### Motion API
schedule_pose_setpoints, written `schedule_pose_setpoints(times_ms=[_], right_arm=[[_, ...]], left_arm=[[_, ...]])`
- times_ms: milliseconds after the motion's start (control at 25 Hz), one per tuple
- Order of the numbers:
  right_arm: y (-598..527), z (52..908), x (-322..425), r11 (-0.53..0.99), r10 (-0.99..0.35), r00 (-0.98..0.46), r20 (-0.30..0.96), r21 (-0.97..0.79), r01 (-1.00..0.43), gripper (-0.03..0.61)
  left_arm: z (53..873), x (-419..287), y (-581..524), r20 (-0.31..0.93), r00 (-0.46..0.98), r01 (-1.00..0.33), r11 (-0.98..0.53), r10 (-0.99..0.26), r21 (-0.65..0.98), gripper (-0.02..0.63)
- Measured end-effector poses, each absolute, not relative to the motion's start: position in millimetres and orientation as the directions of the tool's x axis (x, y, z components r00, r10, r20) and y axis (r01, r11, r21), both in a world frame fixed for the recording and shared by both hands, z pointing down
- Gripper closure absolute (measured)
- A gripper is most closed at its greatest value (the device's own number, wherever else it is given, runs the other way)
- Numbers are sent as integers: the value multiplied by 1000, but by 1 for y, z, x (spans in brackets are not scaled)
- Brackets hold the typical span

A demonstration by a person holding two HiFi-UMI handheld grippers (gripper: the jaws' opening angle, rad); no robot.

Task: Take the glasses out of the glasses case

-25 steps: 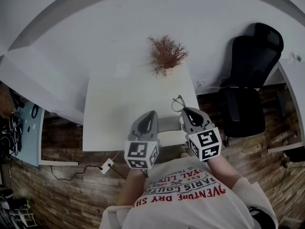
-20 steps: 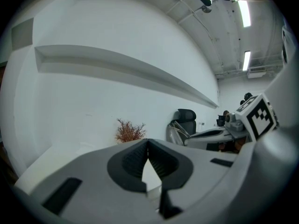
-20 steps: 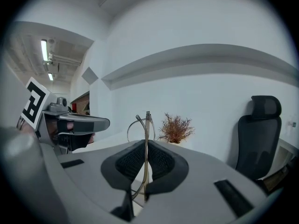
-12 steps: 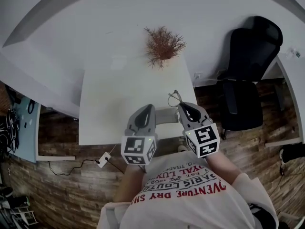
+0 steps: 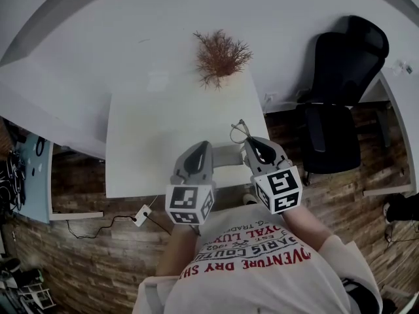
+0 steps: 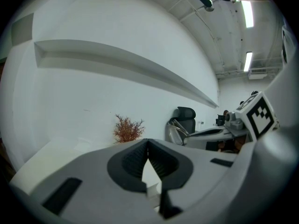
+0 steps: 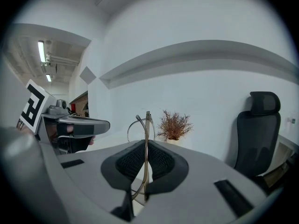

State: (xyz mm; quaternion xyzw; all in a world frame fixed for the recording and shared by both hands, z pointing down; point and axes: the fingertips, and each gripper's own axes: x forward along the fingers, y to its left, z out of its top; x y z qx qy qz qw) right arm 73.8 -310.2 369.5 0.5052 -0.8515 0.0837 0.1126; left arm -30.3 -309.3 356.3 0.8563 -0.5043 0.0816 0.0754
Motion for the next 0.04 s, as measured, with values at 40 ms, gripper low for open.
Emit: schedule_pose_setpoints(times_ms=[40], right_arm=[[-311,370,74,474,-842,-463,277,-30,-880,554]], left_arm=[[356,-30,-310,216,478,-876,-480,-852,46,617]])
